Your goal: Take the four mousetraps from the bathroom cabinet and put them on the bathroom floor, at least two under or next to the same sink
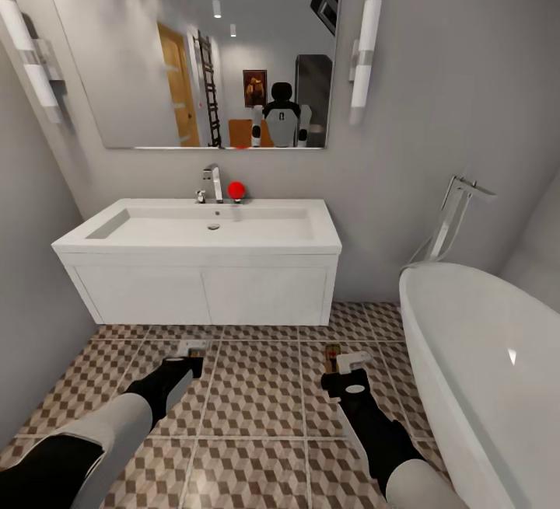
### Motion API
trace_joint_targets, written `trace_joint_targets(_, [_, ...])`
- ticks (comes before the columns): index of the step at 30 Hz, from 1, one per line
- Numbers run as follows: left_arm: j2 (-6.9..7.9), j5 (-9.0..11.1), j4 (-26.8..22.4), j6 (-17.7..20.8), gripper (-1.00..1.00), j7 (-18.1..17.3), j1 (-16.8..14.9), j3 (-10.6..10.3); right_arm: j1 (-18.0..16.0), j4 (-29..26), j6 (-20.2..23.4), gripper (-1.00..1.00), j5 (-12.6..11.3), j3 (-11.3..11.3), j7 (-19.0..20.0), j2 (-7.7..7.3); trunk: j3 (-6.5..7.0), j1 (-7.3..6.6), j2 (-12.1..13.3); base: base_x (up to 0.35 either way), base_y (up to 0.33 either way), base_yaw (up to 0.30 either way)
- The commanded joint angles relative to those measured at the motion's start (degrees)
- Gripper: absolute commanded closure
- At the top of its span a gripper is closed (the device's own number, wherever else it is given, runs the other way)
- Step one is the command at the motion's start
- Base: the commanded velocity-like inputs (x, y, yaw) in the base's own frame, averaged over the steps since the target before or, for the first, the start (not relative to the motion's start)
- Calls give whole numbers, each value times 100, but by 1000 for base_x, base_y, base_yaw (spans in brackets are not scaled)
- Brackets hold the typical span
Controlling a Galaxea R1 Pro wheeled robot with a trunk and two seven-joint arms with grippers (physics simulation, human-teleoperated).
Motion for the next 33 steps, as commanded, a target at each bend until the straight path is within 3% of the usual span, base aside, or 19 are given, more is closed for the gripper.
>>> trace_joint_targets(1, [2,56,27,-49,100,10,-1,-49,-2,-94,130,100,36,14,-10,1,-6,0,-3,0,0,0])
trace_joint_targets(10, [-10,56,159,-252,100,-235,-1,-49,-2,-376,375,100,32,23,-11,10,-6,0,-3,0,0,0])
trace_joint_targets(33, [-94,56,377,-268,100,-253,34,-49,-2,-596,397,100,32,34,-10,13,-6,0,-3,0,0,0])
